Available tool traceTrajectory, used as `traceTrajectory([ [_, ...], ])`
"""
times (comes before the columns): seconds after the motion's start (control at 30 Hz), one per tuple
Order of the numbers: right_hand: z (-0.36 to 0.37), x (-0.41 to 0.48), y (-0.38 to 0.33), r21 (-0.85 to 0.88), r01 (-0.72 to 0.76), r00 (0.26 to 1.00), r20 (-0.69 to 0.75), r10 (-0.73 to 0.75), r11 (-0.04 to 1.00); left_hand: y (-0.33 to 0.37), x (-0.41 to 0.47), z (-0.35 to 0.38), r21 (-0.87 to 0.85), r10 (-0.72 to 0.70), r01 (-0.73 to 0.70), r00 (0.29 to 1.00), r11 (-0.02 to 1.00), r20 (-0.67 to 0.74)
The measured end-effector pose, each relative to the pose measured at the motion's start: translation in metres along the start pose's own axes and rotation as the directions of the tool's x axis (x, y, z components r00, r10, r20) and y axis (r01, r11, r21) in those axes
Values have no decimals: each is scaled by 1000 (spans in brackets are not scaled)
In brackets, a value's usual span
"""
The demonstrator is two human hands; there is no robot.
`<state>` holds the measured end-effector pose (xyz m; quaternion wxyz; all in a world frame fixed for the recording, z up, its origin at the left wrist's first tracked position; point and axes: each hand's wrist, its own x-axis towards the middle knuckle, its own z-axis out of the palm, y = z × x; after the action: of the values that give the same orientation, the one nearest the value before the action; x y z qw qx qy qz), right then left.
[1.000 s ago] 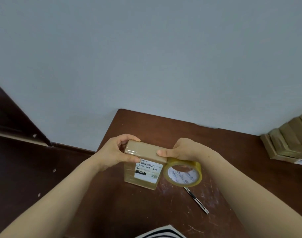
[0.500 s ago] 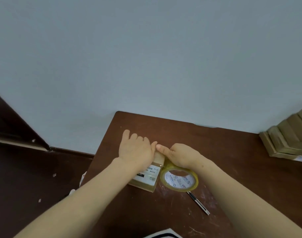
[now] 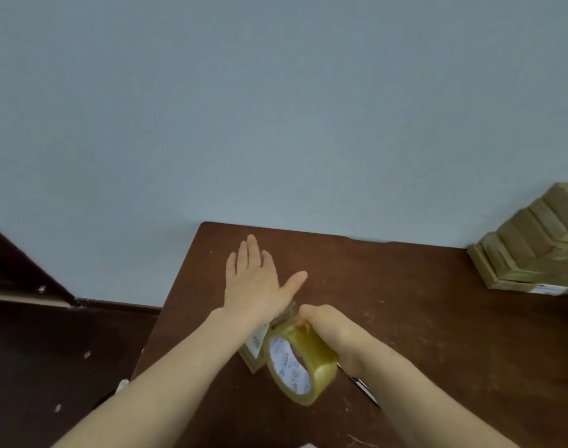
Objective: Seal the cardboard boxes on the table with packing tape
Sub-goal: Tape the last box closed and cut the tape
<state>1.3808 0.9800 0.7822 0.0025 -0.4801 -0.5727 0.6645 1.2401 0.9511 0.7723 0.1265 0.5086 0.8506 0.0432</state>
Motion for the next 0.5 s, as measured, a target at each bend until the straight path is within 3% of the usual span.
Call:
traceTrajectory([
  [0.23,47,-6,14,77,94,993,70,-100,993,-11,2,0,43,-79,82,994,996,-76],
  [0.37,20,0,19,37,57,984,167,-63,998,-12,2,1,48,-69,74,993,996,-97],
  [0.43,-6,15,41,17,74,996,-46,-73,997,-8,4,1,62,-59,66,993,996,-98],
  [0.5,-34,32,75,-383,9,935,-325,-144,924,-6,5,2,79,-58,65,994,995,-92],
])
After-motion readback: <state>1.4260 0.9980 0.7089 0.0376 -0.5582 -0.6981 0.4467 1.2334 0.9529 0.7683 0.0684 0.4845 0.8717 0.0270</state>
